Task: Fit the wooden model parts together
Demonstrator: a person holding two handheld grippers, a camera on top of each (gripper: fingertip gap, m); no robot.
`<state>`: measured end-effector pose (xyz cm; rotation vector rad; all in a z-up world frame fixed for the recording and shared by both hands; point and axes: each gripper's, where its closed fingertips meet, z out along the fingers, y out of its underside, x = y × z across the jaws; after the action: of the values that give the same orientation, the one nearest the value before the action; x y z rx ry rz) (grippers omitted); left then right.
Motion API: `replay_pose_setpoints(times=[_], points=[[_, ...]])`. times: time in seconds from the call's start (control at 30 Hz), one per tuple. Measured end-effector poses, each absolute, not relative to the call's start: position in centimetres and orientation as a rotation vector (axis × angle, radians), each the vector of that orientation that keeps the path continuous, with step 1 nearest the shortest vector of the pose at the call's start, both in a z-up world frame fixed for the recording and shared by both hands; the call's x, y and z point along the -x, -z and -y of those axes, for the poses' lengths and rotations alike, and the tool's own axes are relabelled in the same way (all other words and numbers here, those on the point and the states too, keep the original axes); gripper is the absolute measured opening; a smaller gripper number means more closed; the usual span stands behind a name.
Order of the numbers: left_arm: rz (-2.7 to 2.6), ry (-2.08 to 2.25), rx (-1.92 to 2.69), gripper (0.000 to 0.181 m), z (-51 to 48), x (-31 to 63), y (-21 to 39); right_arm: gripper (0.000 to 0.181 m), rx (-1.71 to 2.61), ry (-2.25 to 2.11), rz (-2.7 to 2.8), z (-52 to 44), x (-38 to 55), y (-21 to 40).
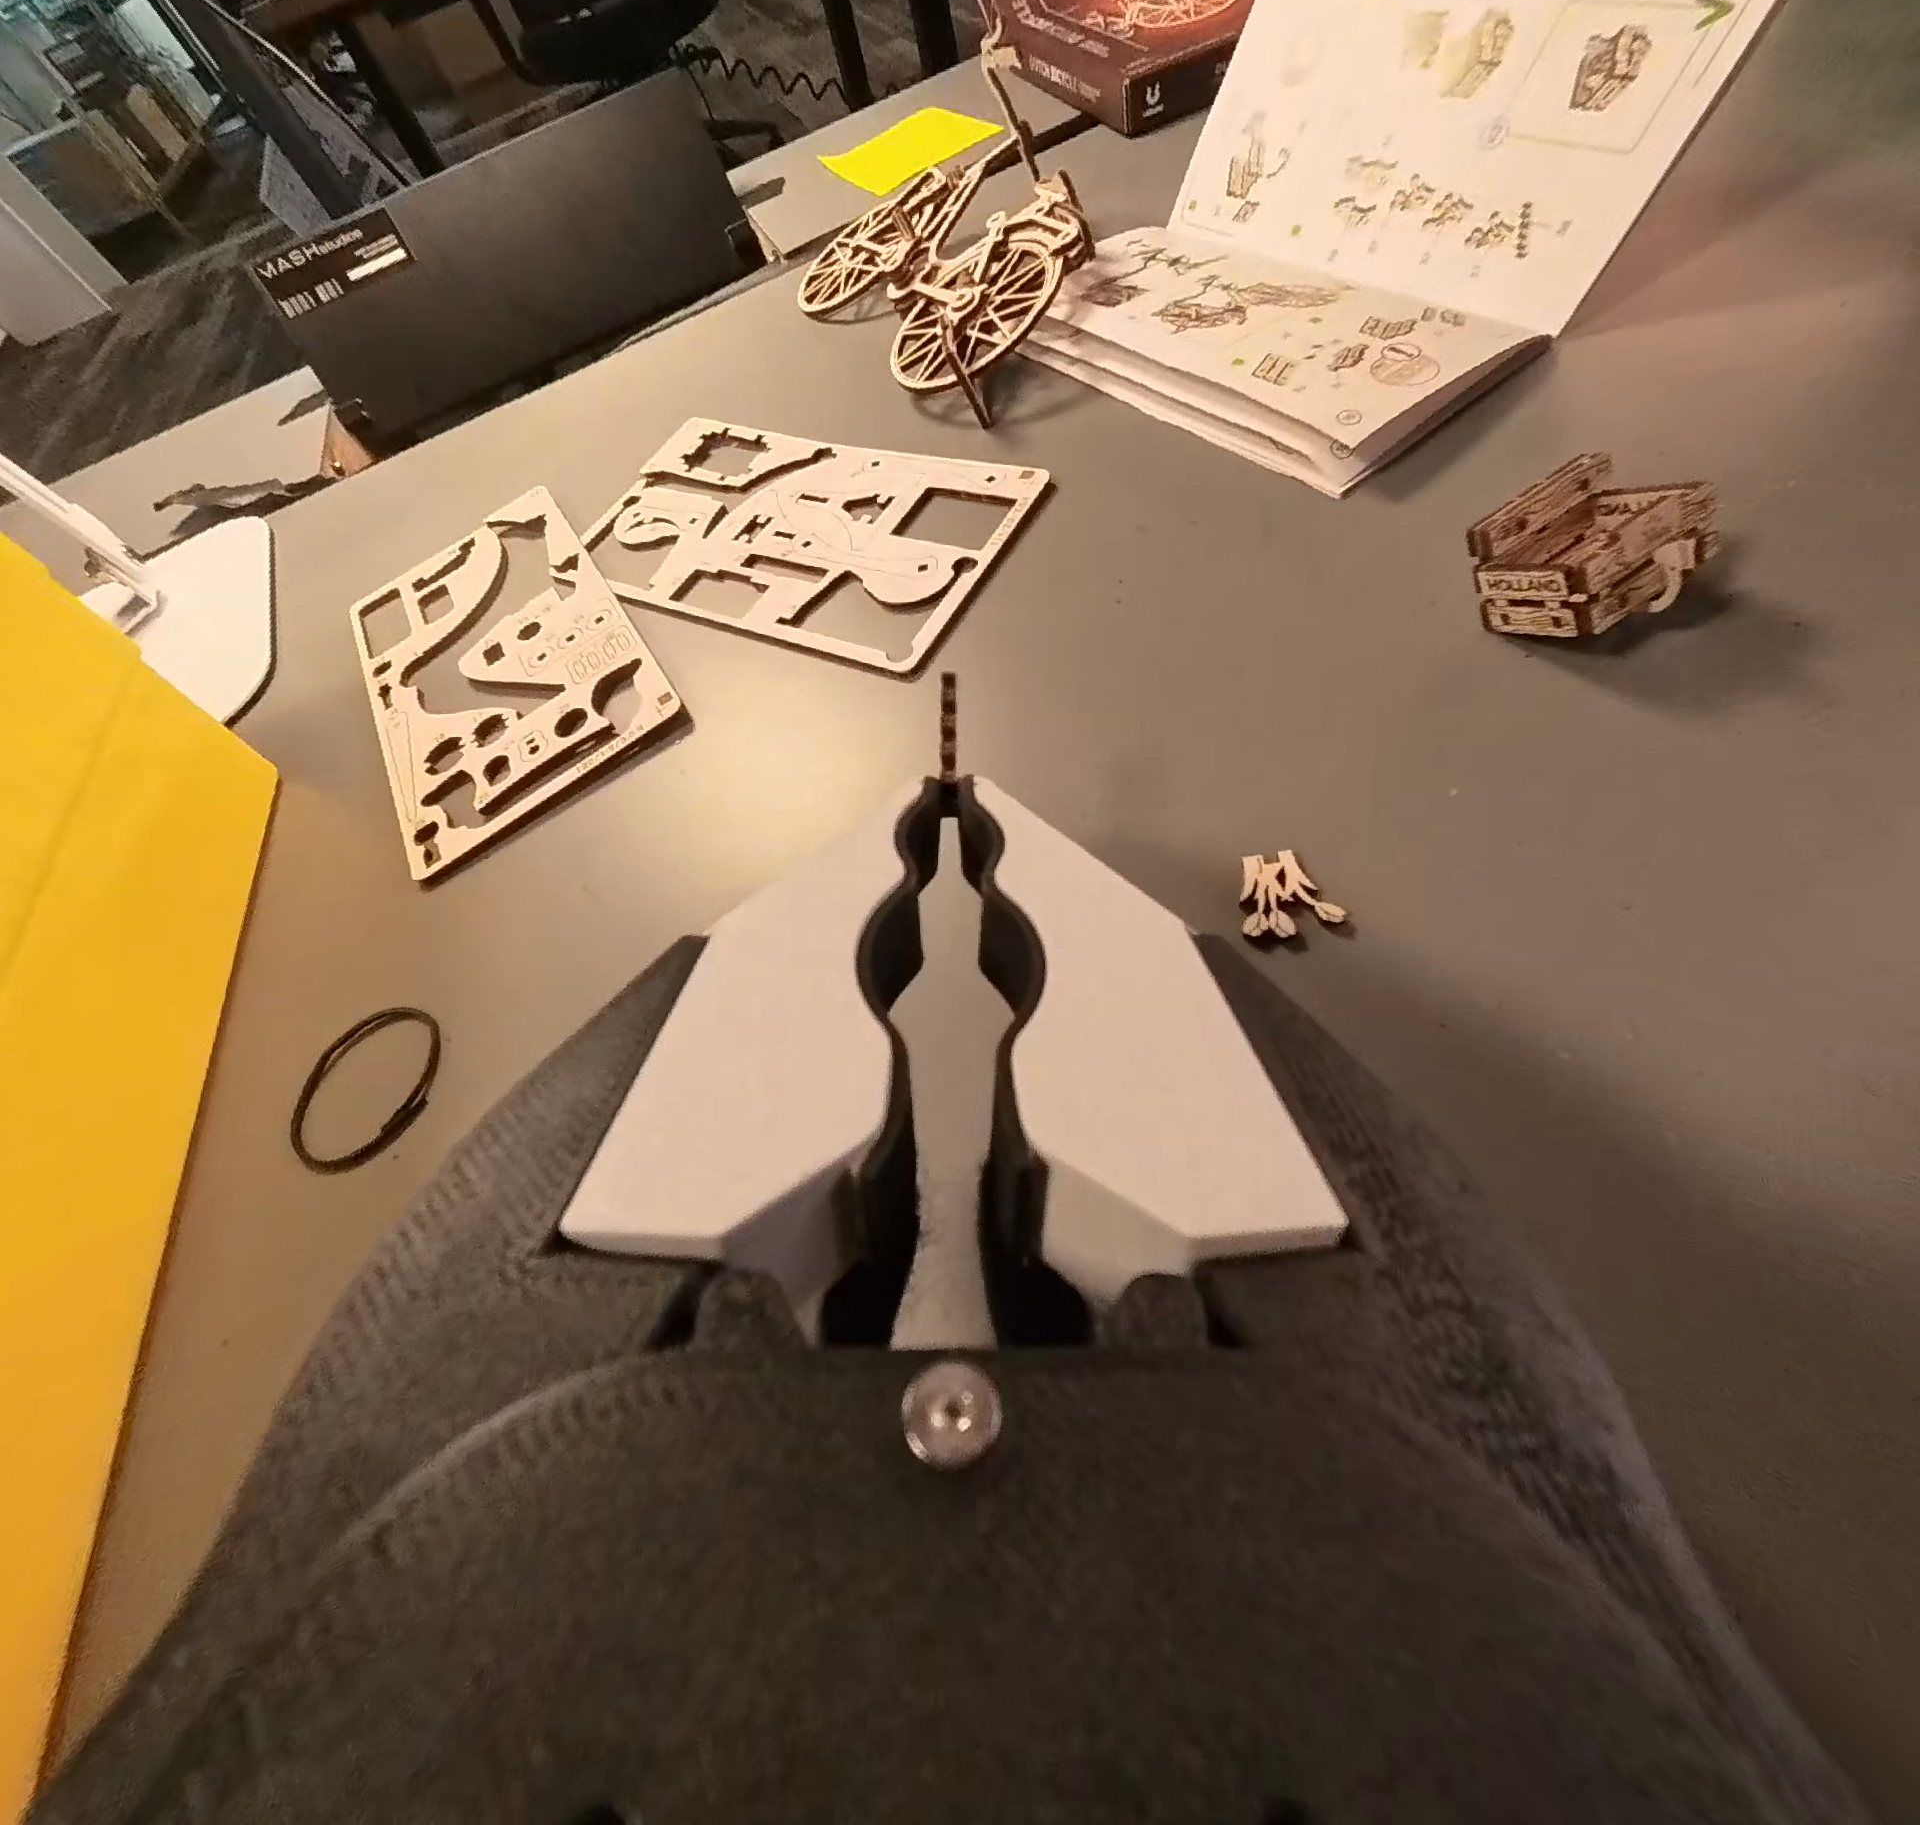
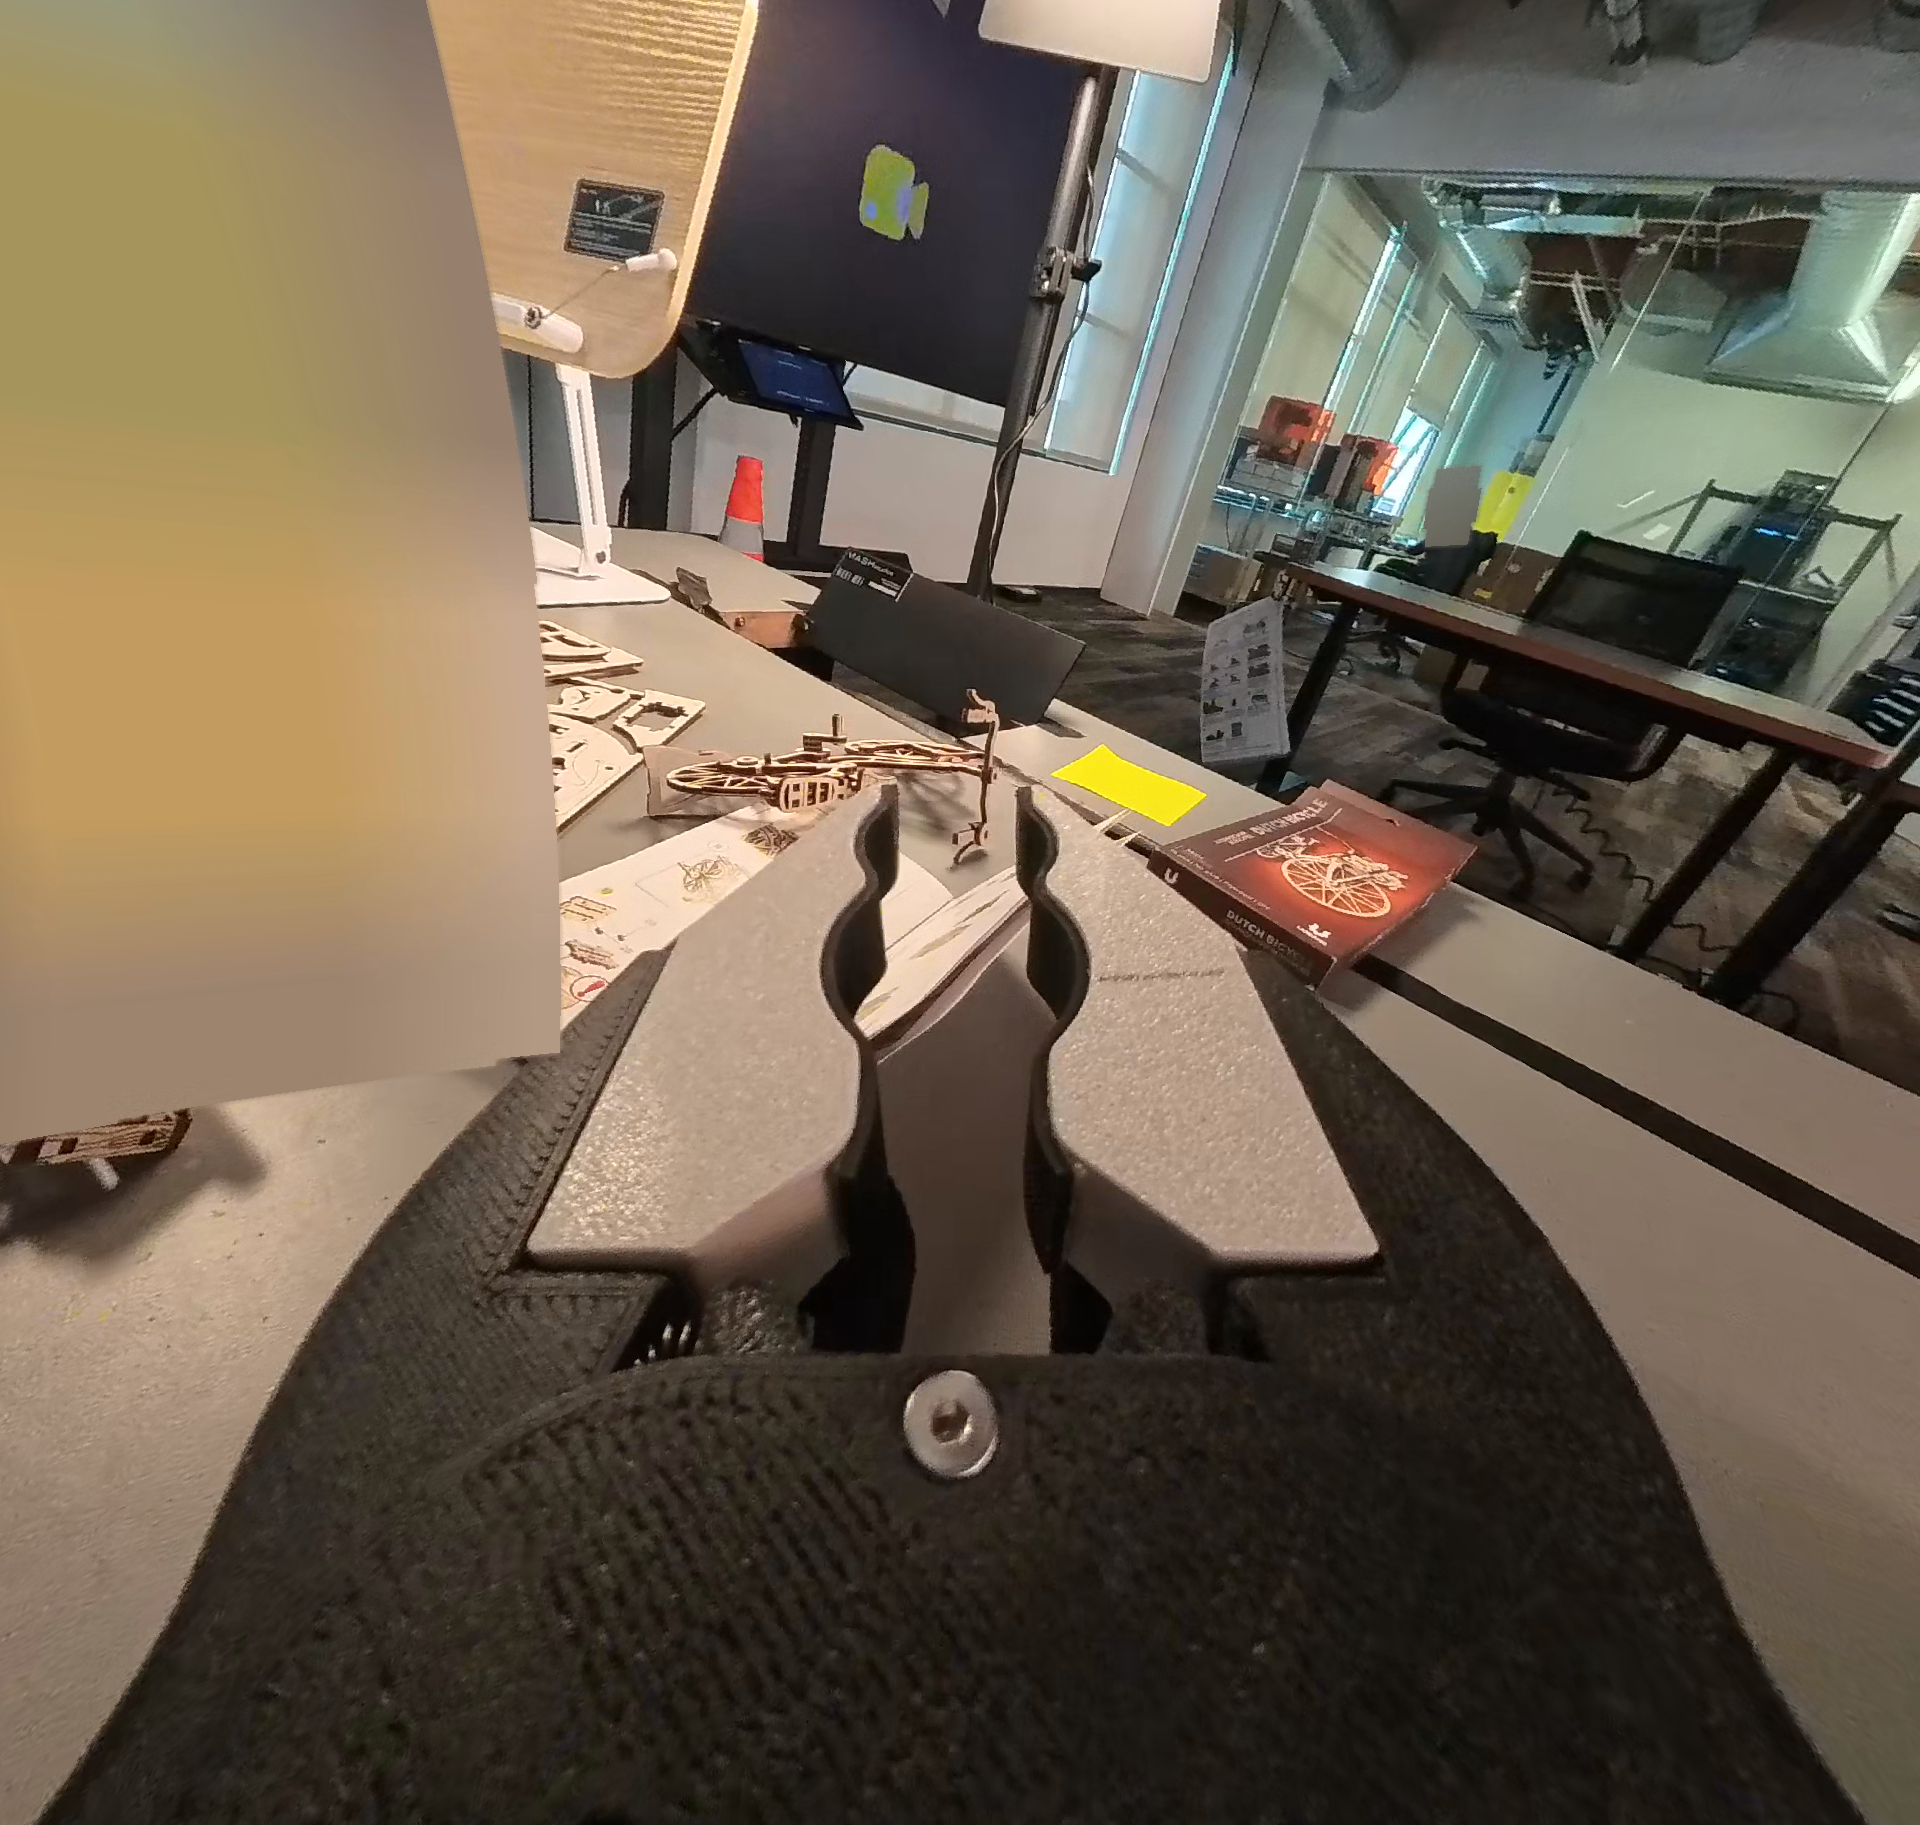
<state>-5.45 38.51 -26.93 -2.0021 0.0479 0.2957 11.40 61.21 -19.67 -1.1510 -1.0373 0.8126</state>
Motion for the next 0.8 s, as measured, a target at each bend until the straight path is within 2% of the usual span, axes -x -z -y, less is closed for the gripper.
replay_pose_setpoints(times=[0.6, 0.8], points=[[-0.061, -0.3, 1.962, 0.001, -38.5, 5.3, 26.4, 0.019, 1.18, -0.829, 1.055, -61.3, -11.1, 20.1], [-0.038, -0.31, 1.954, 0.001, -38.5, 5.6, 26.3, 0.017, 1.298, -0.813, 1.142, -61.4, -10.6, 22.0]])
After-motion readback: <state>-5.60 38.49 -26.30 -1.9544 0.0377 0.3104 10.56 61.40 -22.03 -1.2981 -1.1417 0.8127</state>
